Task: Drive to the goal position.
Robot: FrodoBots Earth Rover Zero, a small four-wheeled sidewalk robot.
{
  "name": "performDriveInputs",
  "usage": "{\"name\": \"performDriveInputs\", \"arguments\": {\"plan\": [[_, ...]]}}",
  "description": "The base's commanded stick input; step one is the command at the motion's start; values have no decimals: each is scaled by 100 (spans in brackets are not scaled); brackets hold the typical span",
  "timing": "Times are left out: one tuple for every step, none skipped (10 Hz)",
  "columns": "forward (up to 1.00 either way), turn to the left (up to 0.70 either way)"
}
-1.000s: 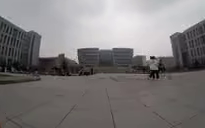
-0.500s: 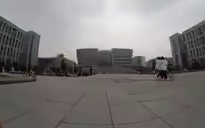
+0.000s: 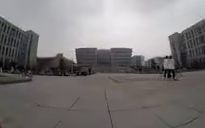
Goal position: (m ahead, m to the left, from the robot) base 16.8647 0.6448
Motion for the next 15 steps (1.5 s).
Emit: {"name": "performDriveInputs", "arguments": {"plan": [[70, -1], [70, -1], [70, -1], [70, -1], [70, -1], [70, -1], [70, -1], [70, -1], [70, -1], [70, -1], [70, -1], [70, -1], [70, -1], [70, -1], [70, -1]]}}
